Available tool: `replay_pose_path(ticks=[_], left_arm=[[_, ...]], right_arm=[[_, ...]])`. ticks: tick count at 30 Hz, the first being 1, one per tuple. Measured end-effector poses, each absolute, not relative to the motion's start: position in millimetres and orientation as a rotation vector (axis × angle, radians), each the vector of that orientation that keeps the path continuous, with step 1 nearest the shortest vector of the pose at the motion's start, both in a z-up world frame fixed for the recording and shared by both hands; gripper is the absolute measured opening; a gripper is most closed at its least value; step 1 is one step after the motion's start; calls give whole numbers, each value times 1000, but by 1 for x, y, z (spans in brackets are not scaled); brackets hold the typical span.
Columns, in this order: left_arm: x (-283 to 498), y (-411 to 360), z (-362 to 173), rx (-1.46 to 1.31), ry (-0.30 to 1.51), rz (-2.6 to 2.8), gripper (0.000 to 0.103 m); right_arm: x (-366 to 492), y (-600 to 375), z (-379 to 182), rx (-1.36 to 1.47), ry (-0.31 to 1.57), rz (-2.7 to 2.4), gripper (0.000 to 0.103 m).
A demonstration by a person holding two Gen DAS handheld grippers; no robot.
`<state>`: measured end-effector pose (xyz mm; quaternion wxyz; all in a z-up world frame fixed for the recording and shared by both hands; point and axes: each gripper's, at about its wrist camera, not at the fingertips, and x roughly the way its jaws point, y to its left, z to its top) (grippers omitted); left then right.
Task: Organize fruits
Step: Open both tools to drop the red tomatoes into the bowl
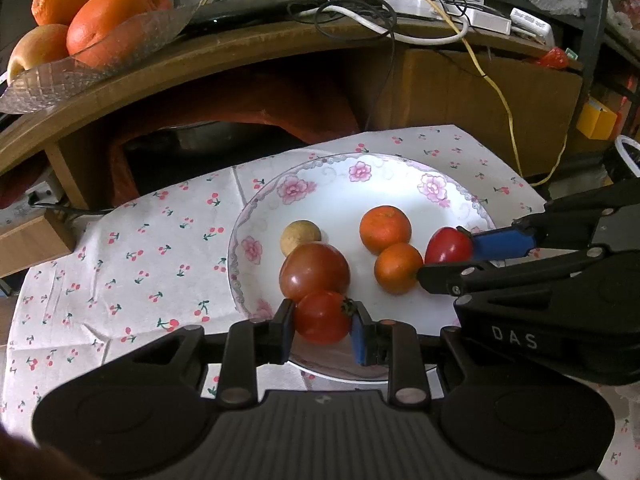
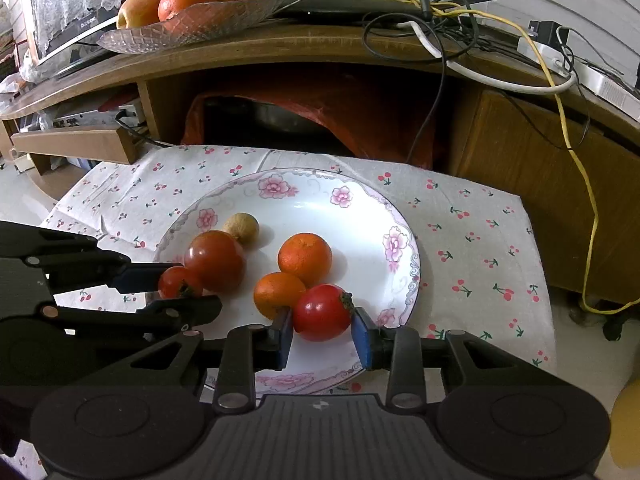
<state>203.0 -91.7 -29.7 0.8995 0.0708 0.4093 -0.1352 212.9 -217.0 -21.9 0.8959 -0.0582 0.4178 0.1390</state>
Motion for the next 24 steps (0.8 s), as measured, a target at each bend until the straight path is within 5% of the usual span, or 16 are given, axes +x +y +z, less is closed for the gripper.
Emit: replay_pose_path(ticks=[24], left_arm=[[195,-91,-6,174,751,-222,45]], right_arm=[[209,-223,-10,-96,805,244,42]])
